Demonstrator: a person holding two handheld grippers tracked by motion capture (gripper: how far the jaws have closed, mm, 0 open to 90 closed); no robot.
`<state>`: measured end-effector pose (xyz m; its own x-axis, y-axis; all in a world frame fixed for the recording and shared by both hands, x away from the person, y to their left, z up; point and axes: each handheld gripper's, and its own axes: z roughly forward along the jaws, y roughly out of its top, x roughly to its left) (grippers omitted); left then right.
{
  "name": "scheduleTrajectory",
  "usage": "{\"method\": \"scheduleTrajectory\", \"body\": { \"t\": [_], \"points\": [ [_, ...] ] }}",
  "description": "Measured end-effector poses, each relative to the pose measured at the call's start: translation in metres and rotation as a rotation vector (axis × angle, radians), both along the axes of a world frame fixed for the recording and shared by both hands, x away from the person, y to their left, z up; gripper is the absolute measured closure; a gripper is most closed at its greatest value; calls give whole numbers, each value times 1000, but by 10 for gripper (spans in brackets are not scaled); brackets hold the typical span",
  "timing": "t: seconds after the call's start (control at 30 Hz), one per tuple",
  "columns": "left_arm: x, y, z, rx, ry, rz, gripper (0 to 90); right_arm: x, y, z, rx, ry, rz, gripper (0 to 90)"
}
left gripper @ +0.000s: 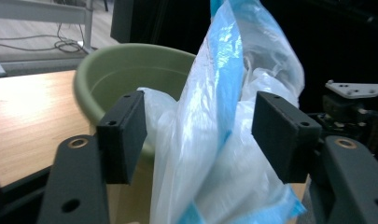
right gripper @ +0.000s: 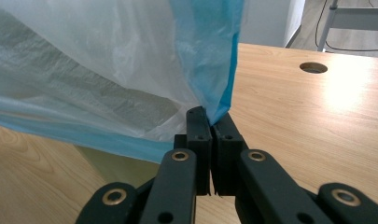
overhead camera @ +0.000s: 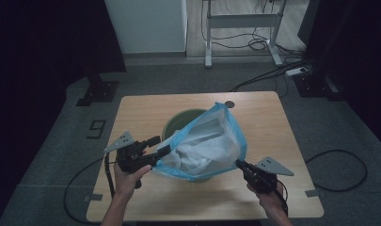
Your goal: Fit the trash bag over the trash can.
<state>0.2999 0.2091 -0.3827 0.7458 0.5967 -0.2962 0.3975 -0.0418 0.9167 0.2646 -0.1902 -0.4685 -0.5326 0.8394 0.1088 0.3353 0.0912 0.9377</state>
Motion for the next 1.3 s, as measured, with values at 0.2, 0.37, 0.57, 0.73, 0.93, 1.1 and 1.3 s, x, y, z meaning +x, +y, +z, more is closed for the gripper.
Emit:
{"method": "scheduleTrajectory", "body": {
  "t": [0.2, 0.37, 0.57, 0.73, 0.93, 1.1, 1.3],
  "points": [
    [10, -17, 0, 82, -4, -2, 702, -2, 0, -1, -6, -10, 11, 828],
    [13, -17, 1, 68, -15, 42, 894, -17, -4, 11, 13, -65, 44, 399],
    [8, -14, 3, 47, -59, 93, 896, -29, -14, 45, 44, -144, 56, 314],
    [10, -15, 6, 41, -67, 106, 896, -12, -9, 69, 47, -168, 74, 305],
    [17, -12, 9, 25, -74, 137, 895, 20, 8, 94, 31, -163, 74, 673],
    [28, 0, 7, -11, -57, 175, 896, 38, 8, 87, -19, -170, 53, 869],
    [31, 11, 3, -34, -61, 211, 895, 42, 7, 79, -34, -202, 19, 871]
  ]
}}
